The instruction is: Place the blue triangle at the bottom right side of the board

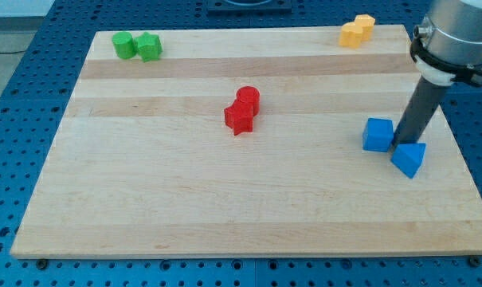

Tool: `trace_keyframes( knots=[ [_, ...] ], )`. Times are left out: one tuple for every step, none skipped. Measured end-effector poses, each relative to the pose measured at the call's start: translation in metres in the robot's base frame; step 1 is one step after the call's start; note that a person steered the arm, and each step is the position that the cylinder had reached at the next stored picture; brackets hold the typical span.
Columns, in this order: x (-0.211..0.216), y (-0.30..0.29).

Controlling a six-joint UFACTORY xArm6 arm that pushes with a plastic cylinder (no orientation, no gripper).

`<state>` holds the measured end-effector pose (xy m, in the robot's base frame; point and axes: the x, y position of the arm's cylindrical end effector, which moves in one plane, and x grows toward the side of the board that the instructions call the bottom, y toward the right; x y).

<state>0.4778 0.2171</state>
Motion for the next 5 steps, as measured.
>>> trace_keyframes(
  knots=[
    [0.019,0.000],
    [0.038,0.000],
    [0.052,0.000],
    [0.047,0.014],
    [0.021,0.051]
  ],
)
